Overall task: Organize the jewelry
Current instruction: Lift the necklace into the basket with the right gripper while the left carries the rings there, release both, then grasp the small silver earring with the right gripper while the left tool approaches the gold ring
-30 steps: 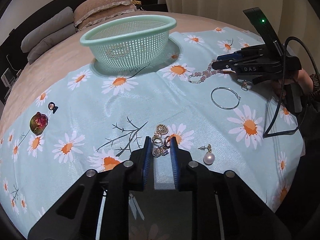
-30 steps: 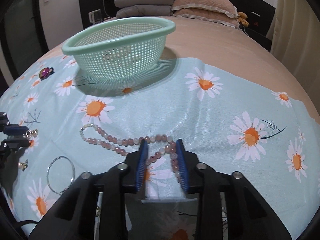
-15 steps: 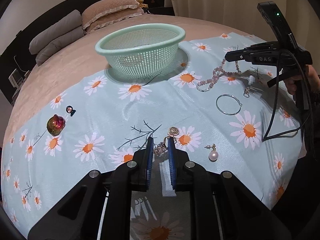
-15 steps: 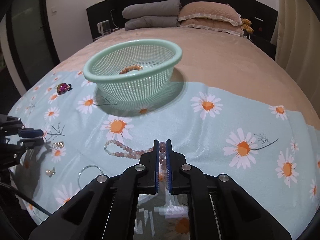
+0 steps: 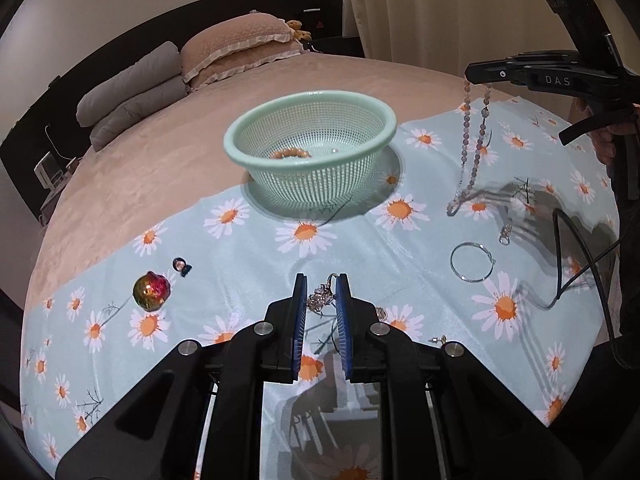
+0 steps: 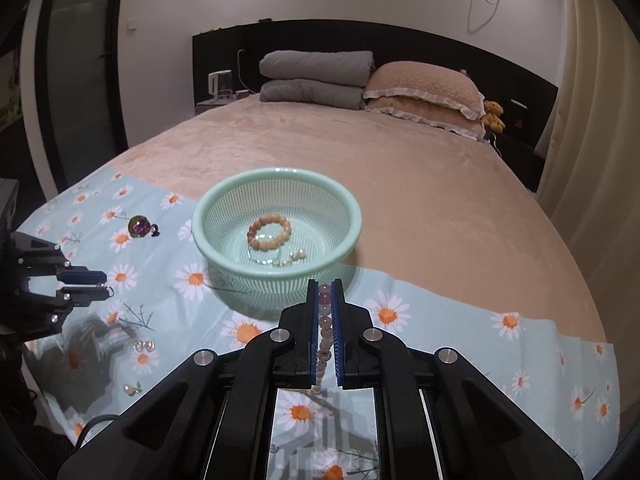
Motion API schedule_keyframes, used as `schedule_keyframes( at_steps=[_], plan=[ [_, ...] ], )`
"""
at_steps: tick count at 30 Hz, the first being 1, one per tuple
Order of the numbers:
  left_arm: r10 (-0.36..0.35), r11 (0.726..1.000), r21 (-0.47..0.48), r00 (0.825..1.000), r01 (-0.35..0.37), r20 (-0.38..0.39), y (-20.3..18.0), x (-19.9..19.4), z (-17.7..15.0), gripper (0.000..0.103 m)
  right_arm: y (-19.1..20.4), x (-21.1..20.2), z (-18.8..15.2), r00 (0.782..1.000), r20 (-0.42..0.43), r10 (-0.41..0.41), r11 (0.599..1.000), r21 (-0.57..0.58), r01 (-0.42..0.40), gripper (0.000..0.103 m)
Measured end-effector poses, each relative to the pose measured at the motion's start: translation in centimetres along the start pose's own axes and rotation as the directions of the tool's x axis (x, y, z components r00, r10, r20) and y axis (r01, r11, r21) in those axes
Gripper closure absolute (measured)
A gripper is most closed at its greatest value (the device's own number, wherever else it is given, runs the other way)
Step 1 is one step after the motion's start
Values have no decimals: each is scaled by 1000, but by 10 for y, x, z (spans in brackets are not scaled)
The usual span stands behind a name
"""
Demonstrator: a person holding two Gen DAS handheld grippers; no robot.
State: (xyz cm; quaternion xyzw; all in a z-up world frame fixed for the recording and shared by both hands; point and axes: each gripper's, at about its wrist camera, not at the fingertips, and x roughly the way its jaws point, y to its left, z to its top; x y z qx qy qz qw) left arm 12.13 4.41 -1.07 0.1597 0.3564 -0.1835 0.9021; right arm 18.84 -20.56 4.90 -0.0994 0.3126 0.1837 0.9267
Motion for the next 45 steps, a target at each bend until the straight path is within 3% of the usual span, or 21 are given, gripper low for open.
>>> schedule_keyframes(
  at_steps=[9,12,15,18,24,30,32,33,34,35,36,37,40,45],
  plan=[
    [-13,999,46,992,7,123,11,-13,73,88,6,-19,74,994,105,2,999,-51,4,97],
    [-40,997,68,991,31,130,12,0,96,88,8,-17,97,991,129,26,998,-54,-20,97],
    [-79,995,68,993,73,92,14,27,108,88,13,-6,108,989,145,28,999,-44,-22,97],
    [-90,994,63,995,87,47,13,54,109,88,18,17,100,992,118,44,999,-31,-41,97],
    [-144,990,6,990,144,-8,20,97,98,88,25,80,56,999,-19,47,999,-10,-47,97],
    [-145,989,2,989,145,-5,19,108,92,87,15,106,20,994,-83,76,997,21,-74,97],
    [-111,994,-3,994,111,-11,20,108,92,69,9,106,16,995,-75,65,997,47,-62,96],
    [-84,996,-10,996,84,-10,21,106,92,62,5,104,14,996,-70,62,997,60,-57,93],
    [-63,998,-24,998,63,-3,24,104,91,48,2,101,13,996,-63,55,996,73,-51,88],
    [-55,998,-43,998,55,8,27,100,91,37,-2,97,11,998,-52,44,996,86,-39,67],
    [-56,996,-64,998,57,17,31,95,89,32,-6,93,10,999,-36,15,995,102,-12,32],
    [-57,995,-82,998,60,33,34,89,88,24,-10,86,8,1000,-10,-27,992,121,28,19],
    [-32,994,-98,997,39,73,36,71,78,10,-16,71,-2,998,23,-54,991,128,50,16],
    [-45,998,-35,998,47,45,19,61,55,10,-12,67,-23,998,-39,-56,994,96,59,16]
  ],
)
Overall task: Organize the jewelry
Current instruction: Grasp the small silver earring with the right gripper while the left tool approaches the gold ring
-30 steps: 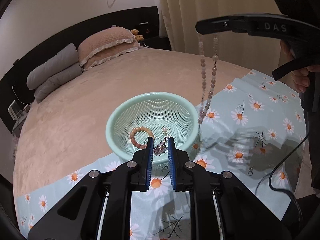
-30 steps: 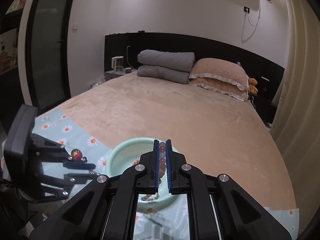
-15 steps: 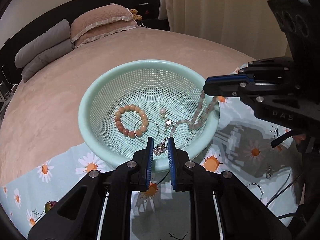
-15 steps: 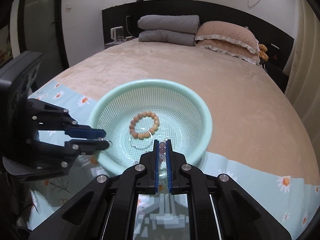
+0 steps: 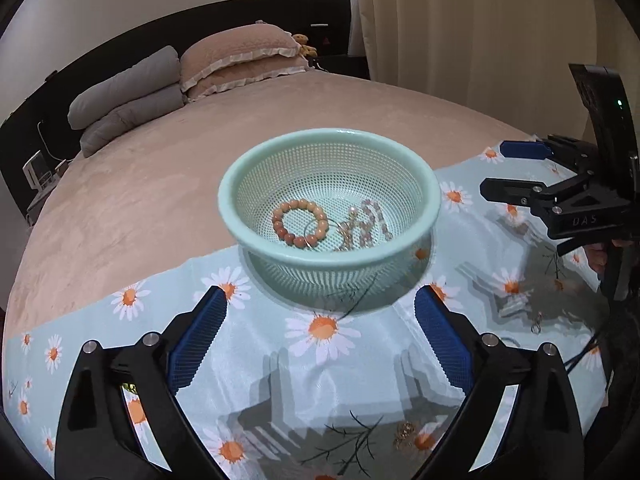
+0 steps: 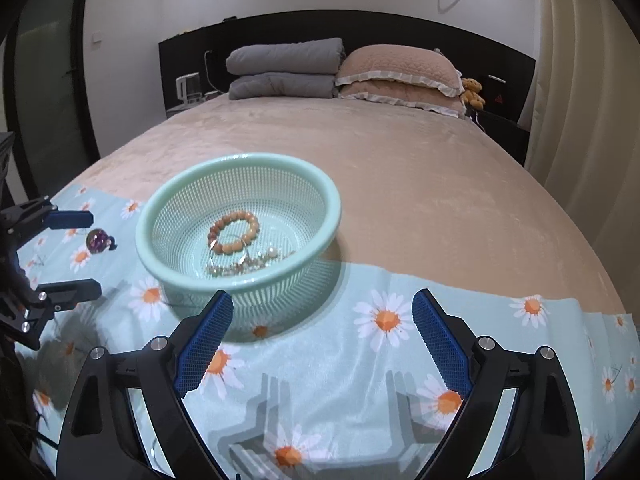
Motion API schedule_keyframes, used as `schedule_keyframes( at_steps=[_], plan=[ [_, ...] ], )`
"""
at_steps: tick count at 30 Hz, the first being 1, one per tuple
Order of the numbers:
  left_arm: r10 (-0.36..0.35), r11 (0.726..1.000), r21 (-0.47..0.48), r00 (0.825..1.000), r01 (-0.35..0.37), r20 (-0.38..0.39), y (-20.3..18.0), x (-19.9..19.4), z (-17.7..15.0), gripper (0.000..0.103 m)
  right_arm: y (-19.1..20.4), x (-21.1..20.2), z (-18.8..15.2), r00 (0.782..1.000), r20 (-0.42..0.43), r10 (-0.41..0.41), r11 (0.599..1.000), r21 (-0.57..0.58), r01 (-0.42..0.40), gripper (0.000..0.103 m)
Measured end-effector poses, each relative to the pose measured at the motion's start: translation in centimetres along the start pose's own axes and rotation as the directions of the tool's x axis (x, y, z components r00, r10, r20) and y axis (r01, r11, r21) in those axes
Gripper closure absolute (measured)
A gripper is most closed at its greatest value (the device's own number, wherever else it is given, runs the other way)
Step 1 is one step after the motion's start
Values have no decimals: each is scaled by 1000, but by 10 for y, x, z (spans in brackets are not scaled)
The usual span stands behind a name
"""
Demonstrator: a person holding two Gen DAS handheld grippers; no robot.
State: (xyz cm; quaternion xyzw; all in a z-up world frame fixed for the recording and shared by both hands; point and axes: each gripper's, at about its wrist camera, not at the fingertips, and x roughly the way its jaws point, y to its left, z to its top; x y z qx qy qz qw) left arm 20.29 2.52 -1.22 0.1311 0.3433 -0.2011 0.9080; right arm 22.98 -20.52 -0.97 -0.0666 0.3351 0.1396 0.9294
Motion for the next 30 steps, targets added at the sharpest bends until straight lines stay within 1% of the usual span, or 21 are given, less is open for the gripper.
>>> schedule_keyframes(
  at_steps=[3,5,7,12,16,19,21,24,27,29,30],
  plan=[
    [10,998,65,1000,-8,-28,-13,2,-14,10,8,-1,-15,999,-33,-2,999,-49,1,16],
    [6,997,83,999,-2,-46,-20,2,-25,10,13,-3,-27,999,-50,-15,996,-91,11,16],
    [1,997,78,998,4,-63,-23,2,-36,10,14,-6,-40,997,-72,-18,994,-112,10,16],
    [-26,999,39,995,30,-100,-26,0,-61,10,10,-14,-78,990,-138,-2,994,-105,-12,16],
    [-29,999,22,991,32,-129,-26,3,-73,10,1,-18,-108,981,-192,9,998,-63,-21,16],
    [-52,999,10,989,54,-140,-26,6,-82,10,-7,-22,-122,983,-176,54,999,6,-54,16],
    [-45,999,11,983,48,-181,-28,18,-90,9,-10,-22,-127,984,-161,75,997,47,-68,16],
    [-80,996,-45,984,74,-156,-23,20,-96,8,-8,-26,-127,988,-133,80,996,53,-73,16],
    [-67,997,-35,987,62,-146,-25,20,-97,8,-5,-30,-129,987,-112,116,993,39,-112,16],
    [-63,998,-26,990,60,-124,-27,20,-98,8,-2,-27,-131,984,-113,135,990,43,-131,15],
    [-65,998,-23,992,63,-105,-28,20,-100,8,-1,-23,-133,984,-119,131,991,57,-125,14]
  ],
)
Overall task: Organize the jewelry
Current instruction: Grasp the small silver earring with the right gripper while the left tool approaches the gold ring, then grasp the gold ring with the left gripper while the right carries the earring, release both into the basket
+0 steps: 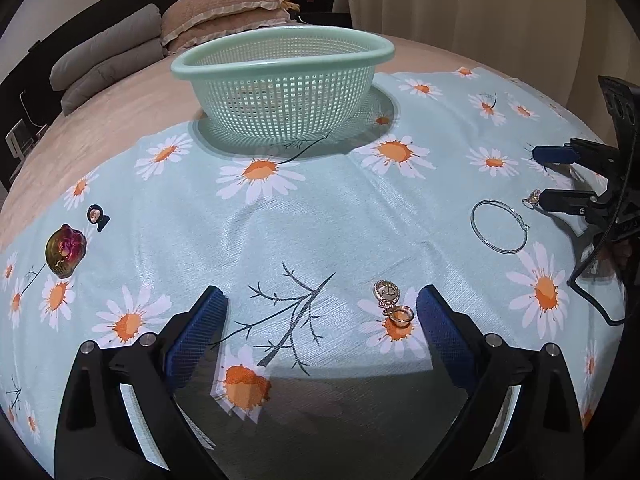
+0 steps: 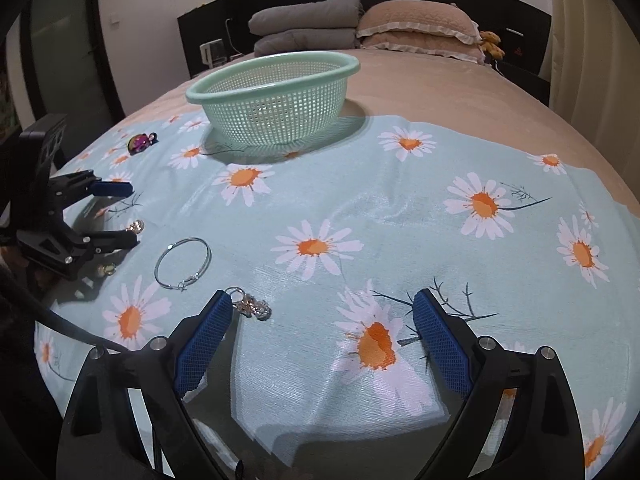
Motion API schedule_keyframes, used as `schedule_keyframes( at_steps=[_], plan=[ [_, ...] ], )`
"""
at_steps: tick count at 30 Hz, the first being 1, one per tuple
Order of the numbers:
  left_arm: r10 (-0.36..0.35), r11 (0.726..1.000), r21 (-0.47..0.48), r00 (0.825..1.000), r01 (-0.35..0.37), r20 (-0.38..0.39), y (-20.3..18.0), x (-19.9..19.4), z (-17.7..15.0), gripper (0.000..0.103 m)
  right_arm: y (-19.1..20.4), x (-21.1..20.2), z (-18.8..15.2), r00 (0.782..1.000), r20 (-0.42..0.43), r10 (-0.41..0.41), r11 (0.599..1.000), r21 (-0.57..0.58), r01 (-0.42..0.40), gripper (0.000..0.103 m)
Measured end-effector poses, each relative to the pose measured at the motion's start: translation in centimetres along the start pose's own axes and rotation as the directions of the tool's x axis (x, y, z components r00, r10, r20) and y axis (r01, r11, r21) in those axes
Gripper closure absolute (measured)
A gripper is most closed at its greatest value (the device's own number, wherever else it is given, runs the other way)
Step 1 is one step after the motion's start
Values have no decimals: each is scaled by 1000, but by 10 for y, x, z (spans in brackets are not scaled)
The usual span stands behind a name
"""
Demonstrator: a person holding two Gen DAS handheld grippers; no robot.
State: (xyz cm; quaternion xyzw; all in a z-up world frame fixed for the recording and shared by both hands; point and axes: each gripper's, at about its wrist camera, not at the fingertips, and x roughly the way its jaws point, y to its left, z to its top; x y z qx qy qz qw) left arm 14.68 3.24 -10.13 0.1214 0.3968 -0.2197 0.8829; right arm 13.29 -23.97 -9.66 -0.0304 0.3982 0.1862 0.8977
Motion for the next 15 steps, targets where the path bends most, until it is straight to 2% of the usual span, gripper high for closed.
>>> schedule_keyframes(
  at_steps=[5,6,9,12,13,14,15],
  plan=[
    [7,1000,7,1000,-8,26,-3,3,-1,7,6,8,0,999,-5,-45,999,17,45,16],
    [10,1000,8,999,-11,32,-4,2,-2,7,7,6,0,999,4,-50,999,12,50,26],
    [45,998,33,998,-47,54,-10,-1,-3,7,14,3,-1,998,21,-60,998,-23,60,47],
    [39,997,66,996,-44,74,-17,-4,-3,19,23,2,-2,998,27,-64,996,-65,66,60],
    [37,996,82,996,-43,82,-20,-5,-4,25,24,2,-2,997,30,-74,994,-72,76,65],
    [28,994,99,996,-37,89,-23,-7,-4,35,26,2,-1,998,27,-54,995,-80,56,89],
    [25,992,120,995,-36,97,-28,-8,-5,39,28,2,-2,999,23,-46,995,-88,47,93]
  ],
)
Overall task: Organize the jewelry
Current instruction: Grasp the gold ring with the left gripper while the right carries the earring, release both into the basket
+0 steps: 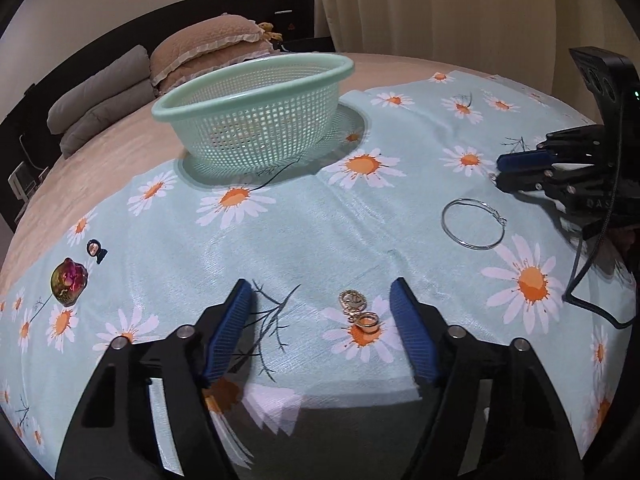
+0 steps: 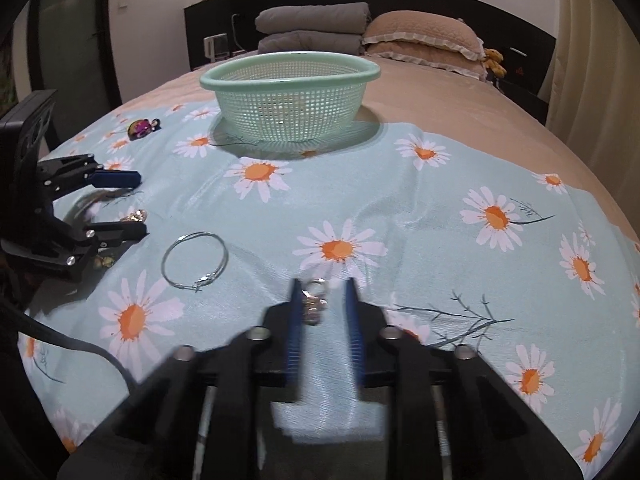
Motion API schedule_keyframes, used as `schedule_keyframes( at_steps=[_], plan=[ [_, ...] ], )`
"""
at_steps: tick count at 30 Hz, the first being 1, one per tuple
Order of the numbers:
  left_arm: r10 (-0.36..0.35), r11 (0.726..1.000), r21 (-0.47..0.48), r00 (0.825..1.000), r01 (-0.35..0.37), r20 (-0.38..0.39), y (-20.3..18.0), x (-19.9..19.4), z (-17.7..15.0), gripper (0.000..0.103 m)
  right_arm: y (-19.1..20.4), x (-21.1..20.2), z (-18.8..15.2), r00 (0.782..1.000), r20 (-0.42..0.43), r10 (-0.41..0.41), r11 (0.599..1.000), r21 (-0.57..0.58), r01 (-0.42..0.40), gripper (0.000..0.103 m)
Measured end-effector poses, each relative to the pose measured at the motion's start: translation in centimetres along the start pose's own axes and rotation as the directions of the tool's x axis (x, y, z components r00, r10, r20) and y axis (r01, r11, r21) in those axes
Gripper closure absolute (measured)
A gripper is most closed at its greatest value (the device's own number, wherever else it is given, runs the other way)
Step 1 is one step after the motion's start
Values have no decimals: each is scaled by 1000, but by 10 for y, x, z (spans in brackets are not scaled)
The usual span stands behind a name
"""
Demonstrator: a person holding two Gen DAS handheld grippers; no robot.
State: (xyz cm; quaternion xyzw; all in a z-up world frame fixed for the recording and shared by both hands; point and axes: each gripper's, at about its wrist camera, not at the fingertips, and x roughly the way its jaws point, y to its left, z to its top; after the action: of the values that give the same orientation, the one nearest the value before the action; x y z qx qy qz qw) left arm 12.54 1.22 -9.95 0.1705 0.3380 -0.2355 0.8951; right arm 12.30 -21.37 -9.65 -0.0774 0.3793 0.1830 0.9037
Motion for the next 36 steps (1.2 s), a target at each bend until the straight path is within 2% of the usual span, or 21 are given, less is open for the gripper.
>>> schedule_keyframes(
  at_steps=[1,2,3,6,9,10,11,13,17,23,26,28,32,36],
  plan=[
    [0,1000,22,1000,0,6,-5,-1,0,47,3,0,0,1000,-1,-7,1000,-14,7,93],
    [-15,999,41,1000,14,11,-9,-2,0,59,5,0,0,1000,-3,15,1000,-27,-15,93],
    [-34,998,52,999,34,13,-11,-3,0,63,7,-1,0,999,-2,34,999,-32,-34,93],
    [-66,998,23,998,66,5,-5,-3,1,65,4,-1,-1,998,-5,60,998,-14,-60,93],
    [-65,998,-9,998,65,2,2,-4,1,76,0,-3,-1,997,-8,83,997,1,-83,93],
    [-76,997,-18,997,76,1,3,-4,0,85,0,-4,-1,997,-9,82,997,-2,-82,93],
    [-117,993,-28,993,116,-1,5,-6,0,91,0,-4,-1,997,-11,77,997,-9,-78,93],
    [-142,990,-15,990,142,-1,0,-8,-1,91,0,-6,-1,997,-20,70,997,-24,-70,93],
    [-139,990,26,990,139,-10,-7,-13,-2,91,-1,-12,0,998,-37,57,997,-41,-59,94],
    [-135,990,47,991,135,-2,4,-27,4,92,-9,-23,15,999,-32,9,997,-73,-12,94],
    [-163,986,52,986,161,30,20,-37,16,91,-13,-34,36,999,25,-25,995,-92,28,94],
    [-171,985,47,984,169,52,31,-39,27,91,-17,-41,53,994,98,-48,996,-70,55,94],
    [-143,989,42,985,140,95,52,-40,54,91,-24,-42,86,984,177,-16,1000,-22,20,94],
    [-93,995,-24,986,97,141,72,-34,88,91,-12,-32,122,971,239,21,999,-30,-14,93]
  ],
)
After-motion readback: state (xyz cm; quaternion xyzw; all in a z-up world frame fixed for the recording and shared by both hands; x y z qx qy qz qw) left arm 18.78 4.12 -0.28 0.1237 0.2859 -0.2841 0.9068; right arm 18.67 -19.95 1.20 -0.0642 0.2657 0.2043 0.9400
